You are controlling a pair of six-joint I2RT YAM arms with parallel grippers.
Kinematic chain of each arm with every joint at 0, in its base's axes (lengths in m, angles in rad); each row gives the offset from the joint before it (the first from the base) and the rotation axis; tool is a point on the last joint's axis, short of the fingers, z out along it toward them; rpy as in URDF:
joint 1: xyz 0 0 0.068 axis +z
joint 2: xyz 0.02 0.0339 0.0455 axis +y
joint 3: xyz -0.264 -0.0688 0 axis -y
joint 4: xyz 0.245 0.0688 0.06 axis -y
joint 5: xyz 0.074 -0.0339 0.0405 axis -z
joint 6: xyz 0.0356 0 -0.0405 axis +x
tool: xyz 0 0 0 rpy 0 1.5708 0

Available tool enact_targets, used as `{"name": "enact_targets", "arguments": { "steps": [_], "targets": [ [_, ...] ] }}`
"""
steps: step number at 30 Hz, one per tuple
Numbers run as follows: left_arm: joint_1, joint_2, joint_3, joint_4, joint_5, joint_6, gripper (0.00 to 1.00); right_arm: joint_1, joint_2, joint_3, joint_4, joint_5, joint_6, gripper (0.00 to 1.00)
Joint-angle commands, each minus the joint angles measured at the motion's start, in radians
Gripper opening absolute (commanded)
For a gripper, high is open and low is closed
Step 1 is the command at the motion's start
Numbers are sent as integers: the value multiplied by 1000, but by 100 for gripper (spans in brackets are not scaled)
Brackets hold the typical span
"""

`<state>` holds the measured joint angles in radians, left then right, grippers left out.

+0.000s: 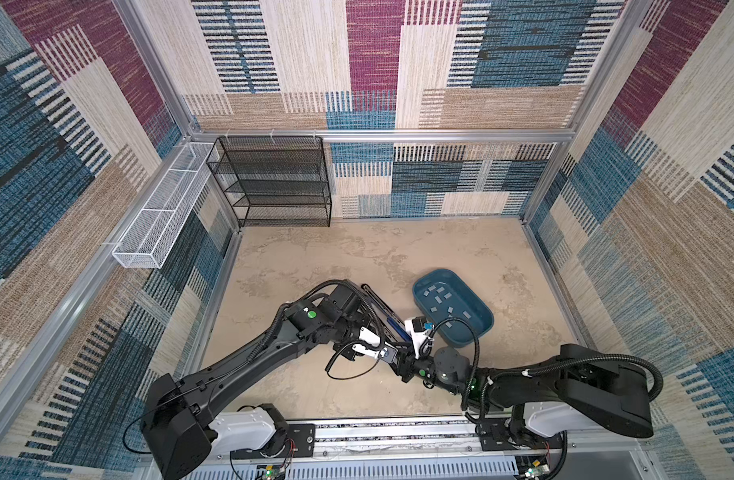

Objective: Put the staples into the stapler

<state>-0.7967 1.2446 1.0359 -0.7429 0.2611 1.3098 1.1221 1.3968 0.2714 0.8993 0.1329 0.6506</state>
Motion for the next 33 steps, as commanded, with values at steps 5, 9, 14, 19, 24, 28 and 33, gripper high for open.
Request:
{"name": "enact_targets", "arguments": {
  "steps": [5, 9, 14, 19, 24, 28, 33],
  "targets": [
    [1, -3, 8, -37, 88, 1, 0, -7, -5, 0, 28, 21, 6, 31],
    [18, -10, 24, -59, 141, -6, 0, -12, 25, -1, 36, 28, 5, 31],
    [37, -28, 26, -66, 205, -7, 0, -16, 85, 4, 51, 34, -9, 31],
    [47, -27, 37, -82, 253, -9, 0, -22, 132, 26, 64, 18, -25, 31],
    [58, -16, 34, -79, 242, -9, 0, -21, 111, 16, 70, 13, -36, 32],
    [67, -18, 32, -79, 244, -7, 0, -21, 20, -36, 41, 68, -66, 35],
    [68, -10, 28, -79, 233, -6, 0, -20, -192, -97, -24, 77, -141, 32]
  ]
}}
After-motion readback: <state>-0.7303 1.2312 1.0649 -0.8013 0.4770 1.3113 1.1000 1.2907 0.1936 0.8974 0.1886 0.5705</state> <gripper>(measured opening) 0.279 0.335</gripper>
